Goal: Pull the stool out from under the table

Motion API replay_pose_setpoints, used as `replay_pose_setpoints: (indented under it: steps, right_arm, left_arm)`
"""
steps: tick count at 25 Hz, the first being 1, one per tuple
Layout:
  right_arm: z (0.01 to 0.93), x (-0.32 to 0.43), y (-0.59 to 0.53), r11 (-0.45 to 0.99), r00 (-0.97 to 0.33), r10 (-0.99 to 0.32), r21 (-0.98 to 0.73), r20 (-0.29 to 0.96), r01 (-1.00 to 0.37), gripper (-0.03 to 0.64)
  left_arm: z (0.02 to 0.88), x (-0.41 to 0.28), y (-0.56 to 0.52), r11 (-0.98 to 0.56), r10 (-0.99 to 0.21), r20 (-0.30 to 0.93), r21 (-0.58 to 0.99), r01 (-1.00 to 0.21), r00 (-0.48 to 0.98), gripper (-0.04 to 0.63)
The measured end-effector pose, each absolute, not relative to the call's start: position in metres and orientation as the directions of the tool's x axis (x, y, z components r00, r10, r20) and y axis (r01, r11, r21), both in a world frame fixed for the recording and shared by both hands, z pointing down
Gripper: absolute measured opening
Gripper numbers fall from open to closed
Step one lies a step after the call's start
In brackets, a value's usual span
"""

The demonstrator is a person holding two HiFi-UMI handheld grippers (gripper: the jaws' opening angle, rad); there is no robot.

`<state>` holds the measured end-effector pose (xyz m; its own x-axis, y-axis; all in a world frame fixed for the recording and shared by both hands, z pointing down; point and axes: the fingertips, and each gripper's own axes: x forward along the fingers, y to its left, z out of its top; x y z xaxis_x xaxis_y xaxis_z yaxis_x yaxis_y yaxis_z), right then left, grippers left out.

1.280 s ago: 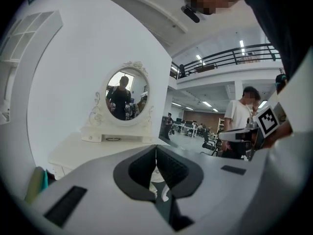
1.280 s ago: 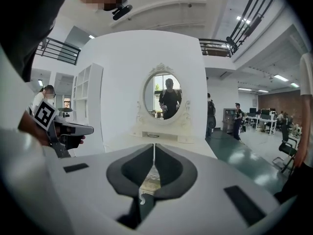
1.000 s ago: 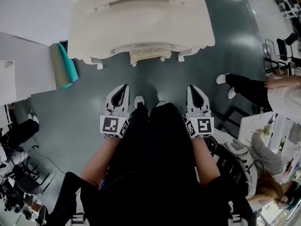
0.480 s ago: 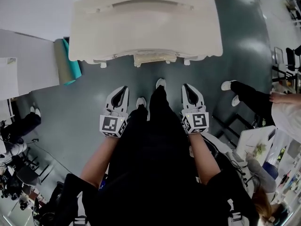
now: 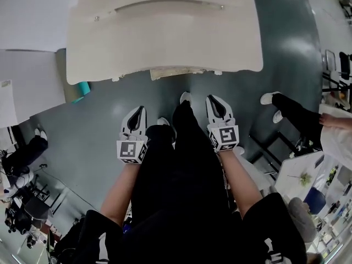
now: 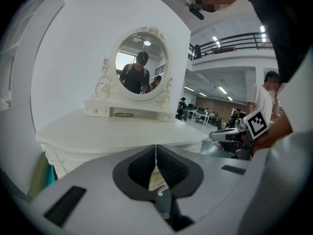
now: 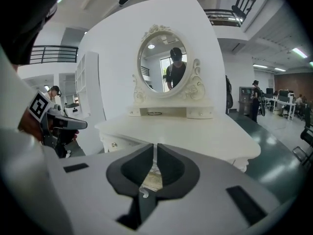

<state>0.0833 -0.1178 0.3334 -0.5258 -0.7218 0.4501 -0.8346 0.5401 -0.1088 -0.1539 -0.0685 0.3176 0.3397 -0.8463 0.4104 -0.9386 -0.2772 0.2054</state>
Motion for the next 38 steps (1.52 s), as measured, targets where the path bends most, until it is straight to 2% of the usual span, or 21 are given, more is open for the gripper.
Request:
replay_pose_setpoints:
  steps: [9, 17, 24, 34, 36, 38]
  right_arm:
    - [0.449, 0.084, -0.127, 0.442, -0.441, -0.724, -0.133, 0.531, -0.887, 0.021]
    - [0.532, 0.093, -0.135, 0.468, -0.409, -0.712, -0.048, 0.571, -0.882, 0.021]
    - [0.604, 0.103, -0.157, 0.474, -0.394, -0.670, -0.046, 0.629, -0.879, 0.021]
    - [0.670, 0.120, -0.176, 0.469, -0.383, -0.657, -0.046, 0.649, -0.882, 0.022]
    - [0.682, 0.123, -0.181, 0.462, -0.377, -0.653, -0.048, 0.657, -0.885, 0.033]
    - [0.695, 0.124, -0.182, 0.468, -0.381, -0.635, -0.058, 0.672, -0.882, 0.101]
  left_arm:
    - [0.442, -0.159, -0.082, -0.280, -0.808, 0.463, 0.244, -0.928, 0.365, 0.016]
    - [0.518, -0.152, -0.086, -0.291, -0.777, 0.507, 0.238, -0.926, 0.374, 0.017]
    - [0.578, -0.171, -0.103, -0.232, -0.770, 0.550, 0.230, -0.945, 0.323, 0.017]
    - [0.646, -0.166, -0.115, -0.256, -0.738, 0.589, 0.206, -0.945, 0.329, 0.017]
    - [0.661, -0.162, -0.116, -0.268, -0.724, 0.608, 0.189, -0.945, 0.327, 0.021]
    - [0.676, -0.159, -0.116, -0.280, -0.702, 0.627, 0.194, -0.940, 0.338, 0.071]
